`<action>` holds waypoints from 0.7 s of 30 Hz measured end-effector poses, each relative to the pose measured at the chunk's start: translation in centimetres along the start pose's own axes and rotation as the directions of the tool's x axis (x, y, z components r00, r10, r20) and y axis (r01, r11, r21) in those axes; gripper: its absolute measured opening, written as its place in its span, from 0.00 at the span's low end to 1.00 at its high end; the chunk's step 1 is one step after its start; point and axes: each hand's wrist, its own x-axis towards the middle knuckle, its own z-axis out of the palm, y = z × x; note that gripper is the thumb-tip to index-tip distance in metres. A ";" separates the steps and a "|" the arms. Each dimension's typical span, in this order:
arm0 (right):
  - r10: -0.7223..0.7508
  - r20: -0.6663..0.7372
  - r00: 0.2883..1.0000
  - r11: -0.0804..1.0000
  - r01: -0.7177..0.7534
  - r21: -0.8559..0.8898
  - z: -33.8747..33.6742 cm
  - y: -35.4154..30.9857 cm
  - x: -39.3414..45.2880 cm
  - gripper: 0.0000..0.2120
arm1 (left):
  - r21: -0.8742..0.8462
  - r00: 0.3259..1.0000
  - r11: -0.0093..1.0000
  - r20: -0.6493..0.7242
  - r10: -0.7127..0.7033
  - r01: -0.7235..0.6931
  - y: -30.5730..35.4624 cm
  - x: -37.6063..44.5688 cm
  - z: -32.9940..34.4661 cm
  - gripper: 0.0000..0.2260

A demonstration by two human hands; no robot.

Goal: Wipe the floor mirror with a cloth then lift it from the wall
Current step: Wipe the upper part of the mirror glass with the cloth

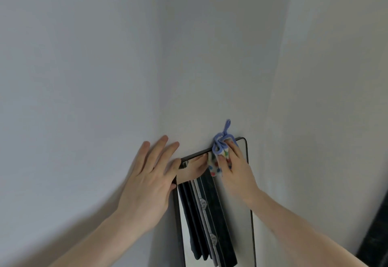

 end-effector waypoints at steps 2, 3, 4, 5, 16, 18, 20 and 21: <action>0.062 -0.007 0.998 0.998 -0.061 0.033 0.2 0.4 0.5 0.21 | 0.004 1.000 1.000 -0.007 0.002 -0.002 -0.1 0.0 0.0 0.26; 0.078 -0.009 0.997 0.995 -0.078 0.058 0.5 0.4 0.5 0.21 | 0.007 1.000 1.000 -0.008 0.003 -0.003 -0.1 0.0 0.1 0.26; 0.091 -0.009 0.996 0.992 -0.090 0.085 0.8 0.2 0.4 0.22 | 0.010 1.000 1.000 -0.008 0.005 -0.005 -0.1 0.1 0.2 0.26; 0.099 -0.003 0.995 0.989 -0.098 0.109 1.2 -0.2 0.2 0.22 | 0.013 1.000 1.000 -0.007 0.006 -0.006 -0.1 0.1 0.2 0.26; 0.078 0.042 0.996 0.985 -0.083 0.152 1.4 2.4 0.3 0.28 | 0.048 1.000 0.999 -0.016 0.012 -0.011 0.0 0.2 0.6 0.26; 0.134 0.010 0.991 0.984 -0.134 0.118 1.0 5.1 1.8 0.28 | 0.054 1.000 0.999 -0.014 0.010 -0.009 0.0 0.2 0.6 0.27; 0.187 0.005 0.982 0.975 -0.186 0.119 0.4 7.1 3.2 0.31 | 0.053 1.000 0.999 -0.010 0.008 -0.007 0.1 0.3 0.6 0.28; 0.202 -0.002 0.979 0.972 -0.200 0.124 0.2 7.9 3.7 0.34 | 0.048 1.000 0.999 -0.010 0.007 -0.006 0.1 0.3 0.6 0.28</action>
